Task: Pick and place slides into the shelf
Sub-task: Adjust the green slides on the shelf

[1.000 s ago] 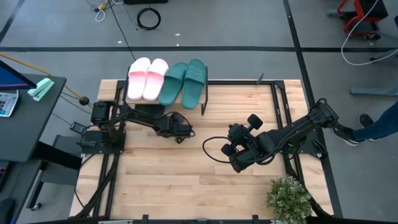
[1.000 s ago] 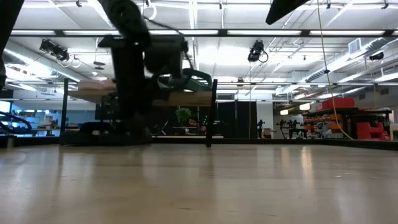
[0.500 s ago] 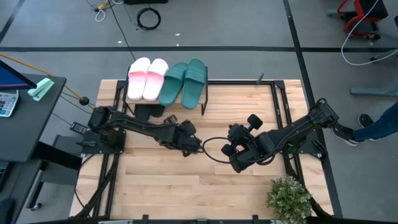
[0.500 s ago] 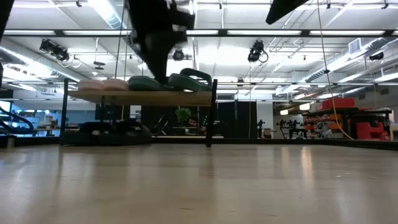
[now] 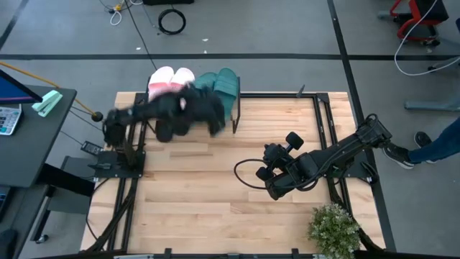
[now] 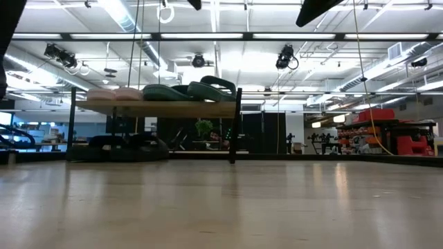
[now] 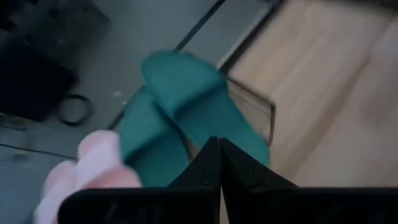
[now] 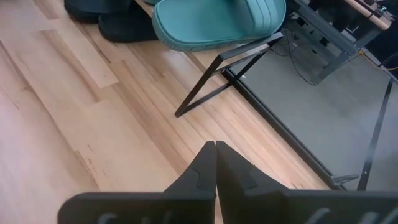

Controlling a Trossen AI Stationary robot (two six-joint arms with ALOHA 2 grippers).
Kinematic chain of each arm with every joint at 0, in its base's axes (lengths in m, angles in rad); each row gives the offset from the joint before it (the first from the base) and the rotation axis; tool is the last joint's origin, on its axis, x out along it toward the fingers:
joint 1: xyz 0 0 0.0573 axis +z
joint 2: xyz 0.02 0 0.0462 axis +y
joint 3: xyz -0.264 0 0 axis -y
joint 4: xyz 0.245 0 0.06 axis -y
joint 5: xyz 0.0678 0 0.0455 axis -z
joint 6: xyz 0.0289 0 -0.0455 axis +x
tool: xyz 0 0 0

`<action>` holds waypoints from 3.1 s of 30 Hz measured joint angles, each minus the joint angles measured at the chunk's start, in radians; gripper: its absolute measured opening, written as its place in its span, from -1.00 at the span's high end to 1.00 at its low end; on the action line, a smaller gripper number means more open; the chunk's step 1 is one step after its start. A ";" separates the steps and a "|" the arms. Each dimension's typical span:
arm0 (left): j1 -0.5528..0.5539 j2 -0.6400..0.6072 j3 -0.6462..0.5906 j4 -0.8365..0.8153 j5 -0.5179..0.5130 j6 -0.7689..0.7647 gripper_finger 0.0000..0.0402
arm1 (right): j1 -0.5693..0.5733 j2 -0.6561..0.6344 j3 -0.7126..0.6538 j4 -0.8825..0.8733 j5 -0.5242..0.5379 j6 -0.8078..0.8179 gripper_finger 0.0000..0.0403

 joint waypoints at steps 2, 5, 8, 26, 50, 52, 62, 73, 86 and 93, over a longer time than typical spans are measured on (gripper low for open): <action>0.111 -0.002 0.051 0.066 0.110 0.060 0.99 | 0.000 0.000 0.000 0.000 0.000 0.000 0.98; 0.281 0.002 0.060 0.165 0.326 0.163 0.99 | 0.000 0.000 0.000 0.000 0.000 0.000 0.98; 0.426 0.013 0.020 0.275 0.523 0.212 0.99 | 0.000 0.000 0.000 0.001 0.000 0.000 0.98; 0.627 0.262 -0.094 0.511 0.814 0.462 0.99 | -0.002 0.000 0.000 0.000 0.001 -0.001 0.98; 0.692 0.370 -0.089 0.477 0.752 0.327 0.98 | -0.002 0.000 0.000 0.002 0.001 -0.007 0.98; 0.692 0.382 -0.088 0.478 0.752 0.325 0.99 | -0.002 0.000 0.000 0.005 0.000 -0.008 0.98; 0.687 0.394 -0.091 0.495 0.752 0.300 0.99 | -0.002 0.000 0.000 0.005 0.001 -0.009 0.98; 0.637 0.394 -0.090 0.489 0.744 0.272 0.97 | -0.002 0.000 0.000 0.005 0.001 -0.010 0.98; 0.619 0.299 0.033 0.323 0.690 0.259 0.96 | -0.001 0.000 0.000 0.004 0.000 -0.011 0.98; 0.575 0.251 0.033 0.177 0.652 0.277 0.97 | -0.001 0.000 0.000 0.000 0.000 -0.010 0.98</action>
